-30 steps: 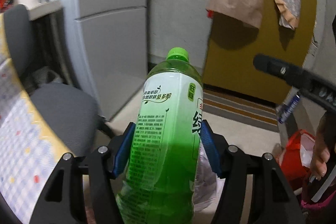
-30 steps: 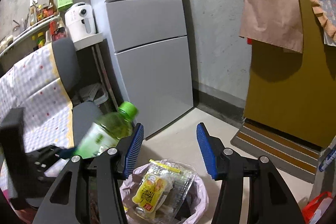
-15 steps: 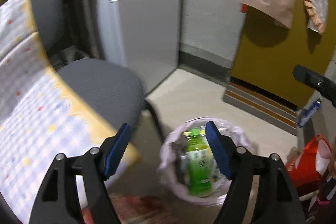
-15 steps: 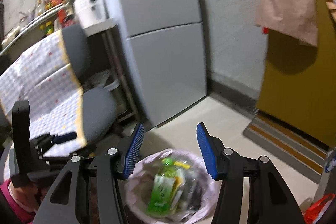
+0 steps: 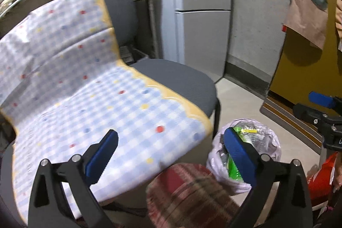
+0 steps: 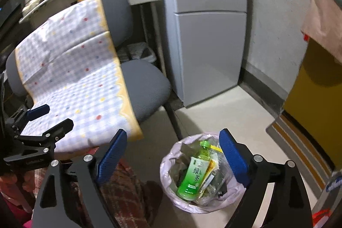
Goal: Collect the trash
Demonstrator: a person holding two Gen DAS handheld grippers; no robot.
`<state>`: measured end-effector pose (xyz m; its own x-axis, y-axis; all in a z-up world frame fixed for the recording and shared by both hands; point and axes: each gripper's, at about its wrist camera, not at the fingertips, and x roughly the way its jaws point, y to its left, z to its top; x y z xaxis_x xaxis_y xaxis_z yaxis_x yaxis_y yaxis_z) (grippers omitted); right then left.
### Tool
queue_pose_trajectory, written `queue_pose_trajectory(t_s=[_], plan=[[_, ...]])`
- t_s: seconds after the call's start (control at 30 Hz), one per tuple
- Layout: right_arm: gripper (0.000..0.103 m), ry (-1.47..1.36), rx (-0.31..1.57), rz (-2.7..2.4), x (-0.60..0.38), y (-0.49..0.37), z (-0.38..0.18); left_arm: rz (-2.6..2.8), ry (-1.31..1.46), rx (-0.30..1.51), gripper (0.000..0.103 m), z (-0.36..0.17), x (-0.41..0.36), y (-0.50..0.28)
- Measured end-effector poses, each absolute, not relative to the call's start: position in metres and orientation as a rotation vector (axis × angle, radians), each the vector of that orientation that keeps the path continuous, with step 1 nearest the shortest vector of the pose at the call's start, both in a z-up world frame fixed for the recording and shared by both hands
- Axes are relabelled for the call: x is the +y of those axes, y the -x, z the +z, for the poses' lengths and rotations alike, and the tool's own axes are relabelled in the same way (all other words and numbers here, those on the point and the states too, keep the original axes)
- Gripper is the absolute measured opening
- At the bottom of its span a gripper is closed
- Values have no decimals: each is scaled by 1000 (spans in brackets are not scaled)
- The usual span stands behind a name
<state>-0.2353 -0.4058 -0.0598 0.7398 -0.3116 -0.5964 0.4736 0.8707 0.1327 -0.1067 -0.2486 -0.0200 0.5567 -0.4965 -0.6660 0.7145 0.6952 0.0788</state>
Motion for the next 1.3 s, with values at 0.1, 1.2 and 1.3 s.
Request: queue_pose_trajectory(t_s=[0.1,1.2,1.3], plan=[[89,-244,575,-413,-390,234,-44,-691,-349,667,96,-8,-231,105],[90,-201,570,-333,-357,226,-24,-540,-291,690,96,18,-170,101],[90,-200,570,-333,-358,226,-24,-538,-290,689,96,18,-170,101]])
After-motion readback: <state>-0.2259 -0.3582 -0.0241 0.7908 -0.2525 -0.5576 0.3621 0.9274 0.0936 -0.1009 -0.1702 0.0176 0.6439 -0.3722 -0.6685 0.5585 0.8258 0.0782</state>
